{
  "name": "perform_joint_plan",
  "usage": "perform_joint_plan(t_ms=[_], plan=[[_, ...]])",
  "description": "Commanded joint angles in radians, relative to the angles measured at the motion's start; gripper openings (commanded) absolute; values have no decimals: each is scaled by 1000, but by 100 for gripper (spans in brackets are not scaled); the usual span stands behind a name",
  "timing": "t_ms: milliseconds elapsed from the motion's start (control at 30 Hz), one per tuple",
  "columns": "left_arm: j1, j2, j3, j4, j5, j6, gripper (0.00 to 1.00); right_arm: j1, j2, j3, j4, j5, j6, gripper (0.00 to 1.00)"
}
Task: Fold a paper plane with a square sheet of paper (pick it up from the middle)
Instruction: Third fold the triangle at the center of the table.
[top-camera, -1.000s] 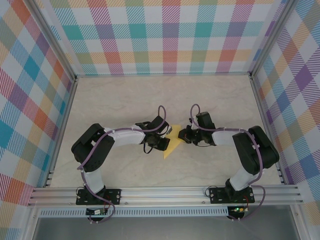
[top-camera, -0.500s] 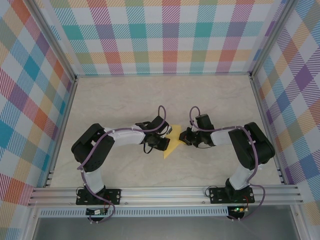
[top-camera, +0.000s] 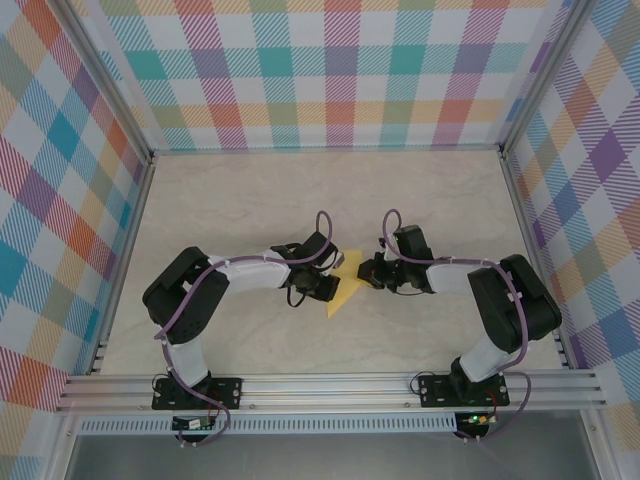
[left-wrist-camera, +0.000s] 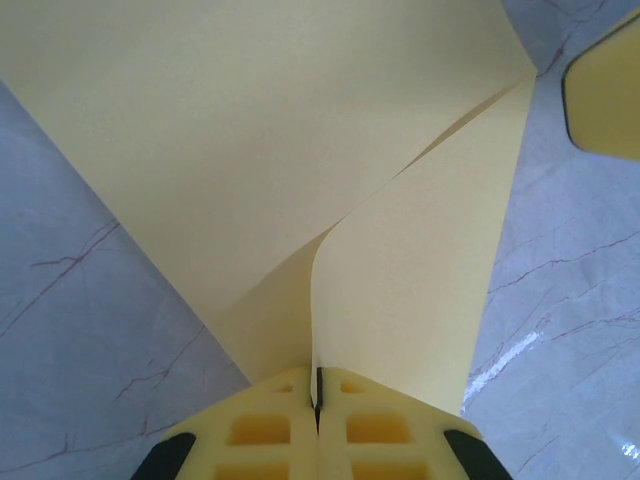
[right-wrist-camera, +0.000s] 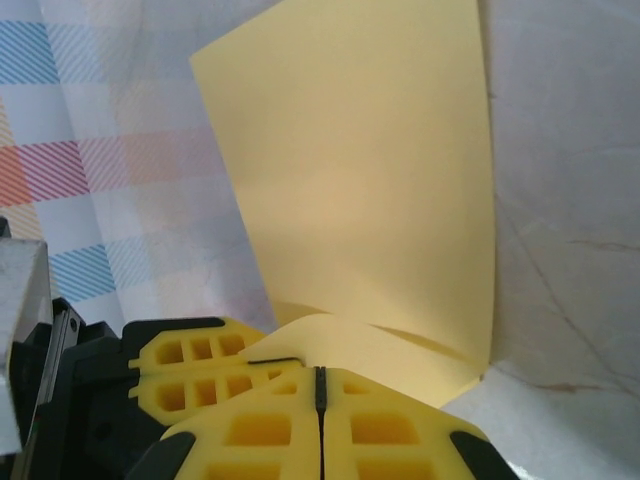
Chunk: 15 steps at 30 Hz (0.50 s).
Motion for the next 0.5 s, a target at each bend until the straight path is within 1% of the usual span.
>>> perform_joint_plan(t_ms=[0,100,200,467], plan=[[-2,48,-25,-60,-21,13,4,16,2,16,0,-72,-22,6],[-2,46,-26,-63,-24,14,4,36,44,42,8,-101,-26,6],[-2,46,-27,-62,-20,13,5,48,76,65,-21,-61,-32,6],[-2,41,-25,-63,-20,14,5,49,138,37,-74,9,-71,6]])
